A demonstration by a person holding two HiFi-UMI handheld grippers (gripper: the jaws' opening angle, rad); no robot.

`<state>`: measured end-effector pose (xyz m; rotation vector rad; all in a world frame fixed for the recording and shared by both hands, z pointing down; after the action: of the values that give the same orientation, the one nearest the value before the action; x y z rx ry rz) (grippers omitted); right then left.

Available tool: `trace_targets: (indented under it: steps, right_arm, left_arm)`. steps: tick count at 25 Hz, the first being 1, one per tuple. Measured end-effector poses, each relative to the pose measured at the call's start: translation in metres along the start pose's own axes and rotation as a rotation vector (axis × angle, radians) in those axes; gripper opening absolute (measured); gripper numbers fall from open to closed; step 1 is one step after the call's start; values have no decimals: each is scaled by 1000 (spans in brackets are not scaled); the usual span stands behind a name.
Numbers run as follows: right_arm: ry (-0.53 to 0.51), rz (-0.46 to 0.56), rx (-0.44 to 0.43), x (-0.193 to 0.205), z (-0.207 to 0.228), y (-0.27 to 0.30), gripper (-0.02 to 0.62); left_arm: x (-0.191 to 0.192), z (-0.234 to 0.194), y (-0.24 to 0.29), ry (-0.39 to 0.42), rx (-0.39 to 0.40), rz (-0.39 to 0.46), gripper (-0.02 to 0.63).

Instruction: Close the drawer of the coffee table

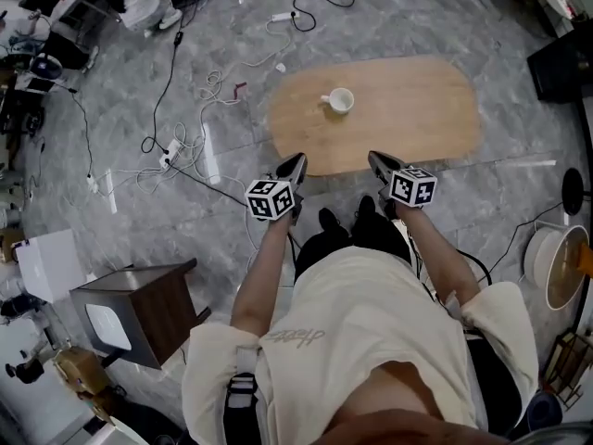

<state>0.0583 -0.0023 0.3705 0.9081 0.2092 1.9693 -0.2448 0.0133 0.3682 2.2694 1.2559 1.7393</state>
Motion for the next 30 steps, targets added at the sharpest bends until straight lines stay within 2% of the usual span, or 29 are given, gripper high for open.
trace_targets:
  steps: [5,10,12,14,19,23,25,30]
  right_arm:
    - [-214,95,-53,-33,-59,-31,-5]
    - [-510,202,-64,-60,-119,-75,-6]
    - [-616,246,-76,-67,-143,-86,-5]
    - [-673,285,-112,-72,-163,-92,-5]
    - [-702,352,-213,-76,-202,-108,-6]
    - [-596,392,-267,-95,-219,-122,-6]
    - [-584,411,-262,-103,-221,-132,-6]
    - [-663,426,-230,-105,-222,-153,-6]
  left_arm:
    - [-59,34,-32,169,4,104,5]
    - [-107,78,-69,342,-37,170,5]
    - [-123,88,-83,392,-53,209,5]
    - [-134,94,-91,416,-47,252,5]
    - [-149,108,-99,465,-19,306,5]
    - [-175,121,-105,503,-22,363,5]
    - [-186,131,-110,520,-14,389,5]
    - [-202,155,-121,577,0,421,5]
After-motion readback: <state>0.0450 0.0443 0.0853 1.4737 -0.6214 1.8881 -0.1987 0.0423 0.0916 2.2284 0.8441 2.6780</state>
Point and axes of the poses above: the fingertips, and each gripper's own axes: y forward along the fingers, z to its right, x out of its underside, the point moved 10 cm from there along -y, backward along the fingers, and after that the axes turned 8 degrees about y, right-handed, at the moved point
